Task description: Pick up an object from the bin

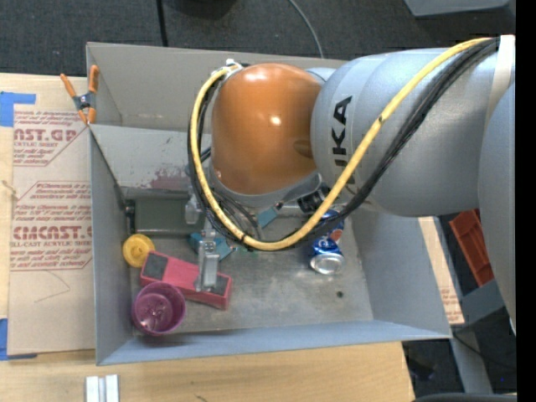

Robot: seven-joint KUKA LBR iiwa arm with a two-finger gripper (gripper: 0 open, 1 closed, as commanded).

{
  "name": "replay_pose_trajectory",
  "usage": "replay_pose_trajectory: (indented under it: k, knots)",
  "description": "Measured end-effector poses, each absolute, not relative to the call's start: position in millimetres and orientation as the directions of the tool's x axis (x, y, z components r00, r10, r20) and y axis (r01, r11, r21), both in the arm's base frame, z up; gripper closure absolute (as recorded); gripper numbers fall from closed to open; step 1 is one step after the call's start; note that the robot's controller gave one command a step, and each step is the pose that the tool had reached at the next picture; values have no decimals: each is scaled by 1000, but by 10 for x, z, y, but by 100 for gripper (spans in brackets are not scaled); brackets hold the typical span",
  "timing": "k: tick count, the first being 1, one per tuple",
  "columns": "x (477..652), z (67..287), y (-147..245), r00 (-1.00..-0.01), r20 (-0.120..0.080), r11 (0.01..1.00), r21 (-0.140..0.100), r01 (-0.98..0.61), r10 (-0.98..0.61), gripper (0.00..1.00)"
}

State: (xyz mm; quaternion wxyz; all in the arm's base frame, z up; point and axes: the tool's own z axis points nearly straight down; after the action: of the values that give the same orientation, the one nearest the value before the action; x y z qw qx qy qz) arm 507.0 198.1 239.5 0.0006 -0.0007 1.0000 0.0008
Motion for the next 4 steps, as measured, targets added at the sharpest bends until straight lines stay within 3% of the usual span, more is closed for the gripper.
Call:
replay_pose_trajectory:
  k: [1,2,3,4]
  knots:
    - [5010,1808,1836,-999,-3,999,3,44,44,0]
    - [4897,1582,1462,-999,3,999,0,35,35,0]
    - [4836,1272,1472,-999,-3,999,4,45,45,0]
    - [4886,777,1501,-976,1,976,3,218,218,0]
